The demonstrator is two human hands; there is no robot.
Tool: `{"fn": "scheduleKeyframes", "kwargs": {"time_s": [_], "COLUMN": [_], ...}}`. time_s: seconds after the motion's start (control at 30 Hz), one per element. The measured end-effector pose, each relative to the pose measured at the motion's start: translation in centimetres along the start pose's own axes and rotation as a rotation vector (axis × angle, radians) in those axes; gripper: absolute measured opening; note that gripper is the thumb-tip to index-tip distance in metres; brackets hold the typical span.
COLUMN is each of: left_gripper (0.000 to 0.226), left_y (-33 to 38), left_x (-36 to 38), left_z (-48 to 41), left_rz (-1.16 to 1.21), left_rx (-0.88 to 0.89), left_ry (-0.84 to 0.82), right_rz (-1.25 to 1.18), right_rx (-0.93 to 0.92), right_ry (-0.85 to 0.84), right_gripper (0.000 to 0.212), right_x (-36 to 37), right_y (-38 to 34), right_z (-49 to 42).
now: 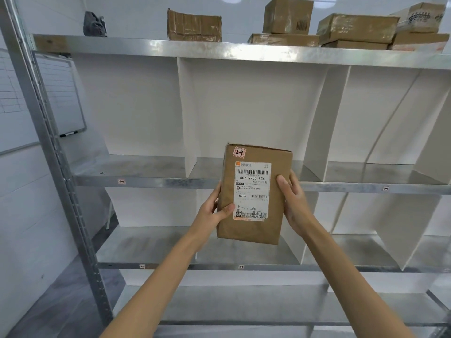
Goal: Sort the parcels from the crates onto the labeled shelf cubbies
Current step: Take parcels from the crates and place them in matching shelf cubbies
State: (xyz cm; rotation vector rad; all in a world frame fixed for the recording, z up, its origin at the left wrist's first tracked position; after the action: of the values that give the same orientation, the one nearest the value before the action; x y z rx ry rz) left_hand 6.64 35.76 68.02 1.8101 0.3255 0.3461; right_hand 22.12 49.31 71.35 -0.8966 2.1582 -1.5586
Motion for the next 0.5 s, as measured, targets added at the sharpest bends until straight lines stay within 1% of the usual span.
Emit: {"fn": "scheduleKeyframes", "kwargs": {"time_s": [0.07, 0.13, 0.23, 0.3, 0.37, 0.5], "left_gripper": [0.064, 0.062, 0.06, 0.058, 0.06, 0.056], "left_y": [-0.3, -0.5, -1.4, -2.8, -4.4, -6.0], "left_x": [0.6, 1.4, 2.4, 2.4, 2.2, 1.1], "left_z": [0.3, 0.9, 2.1, 2.9, 3.6, 4.3], "left_rz": [0.051, 0.059, -0.102, -0.19, -0.225, -0.271], "left_rx": [-0.013, -0.023, -0.043, -0.094, -0.127, -0.168], "left_ry": [0.064, 0.092, 0.135, 0.181, 0.204, 0.224], "right_rz": [0.083, 0.107, 0.121, 0.137, 0.143, 0.181], "right_rx": [-0.006, 0.023, 0.098, 0.13, 0.162, 0.191], "right_ry": [0.009, 0.039, 0.084, 0.097, 0.108, 0.127], "right_gripper": [0.059, 0.058, 0.047, 0.047, 0.052, 0.046], "right_x": [0.4, 0.4, -0.2, -0.6, -0.7, 0.0], "right_y": [0.8, 2.1, 4.6, 6.1, 7.3, 8.7], "right_z": [0.4, 1.1, 2.5, 3.7, 4.8, 6.2]}}
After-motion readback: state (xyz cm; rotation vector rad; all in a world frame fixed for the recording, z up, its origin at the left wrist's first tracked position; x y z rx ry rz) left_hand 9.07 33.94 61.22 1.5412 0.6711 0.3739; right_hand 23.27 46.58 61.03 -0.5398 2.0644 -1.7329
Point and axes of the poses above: each hand's wrist, its own z-axis away from the middle knuckle, its own x-axis out of the palm, y = z × x, the point moved 3 cm from there along -z, towards the middle knuckle, and after that the axes turned 4 degrees about z, right-handed, at the moved point
